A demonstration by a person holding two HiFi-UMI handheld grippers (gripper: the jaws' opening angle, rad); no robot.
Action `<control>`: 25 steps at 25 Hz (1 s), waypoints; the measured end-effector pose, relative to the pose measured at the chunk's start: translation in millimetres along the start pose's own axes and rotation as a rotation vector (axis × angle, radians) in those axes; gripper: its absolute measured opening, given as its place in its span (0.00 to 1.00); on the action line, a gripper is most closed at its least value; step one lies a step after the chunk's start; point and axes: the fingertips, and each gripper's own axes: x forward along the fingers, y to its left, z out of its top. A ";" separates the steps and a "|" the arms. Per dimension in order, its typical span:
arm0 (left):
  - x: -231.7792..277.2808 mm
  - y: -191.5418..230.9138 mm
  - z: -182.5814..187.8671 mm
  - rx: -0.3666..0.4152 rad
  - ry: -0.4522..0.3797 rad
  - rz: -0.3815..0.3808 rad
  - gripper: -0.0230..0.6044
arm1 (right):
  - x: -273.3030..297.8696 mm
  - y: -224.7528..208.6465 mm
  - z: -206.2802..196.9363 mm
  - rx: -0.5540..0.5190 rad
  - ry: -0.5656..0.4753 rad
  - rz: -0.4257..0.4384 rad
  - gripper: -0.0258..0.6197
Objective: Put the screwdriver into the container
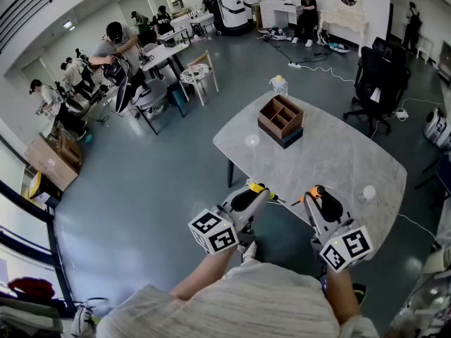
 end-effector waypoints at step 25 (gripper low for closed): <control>4.9 -14.2 -6.7 -0.005 0.030 -0.026 0.17 | -13.8 1.7 10.6 0.030 -0.059 -0.011 0.23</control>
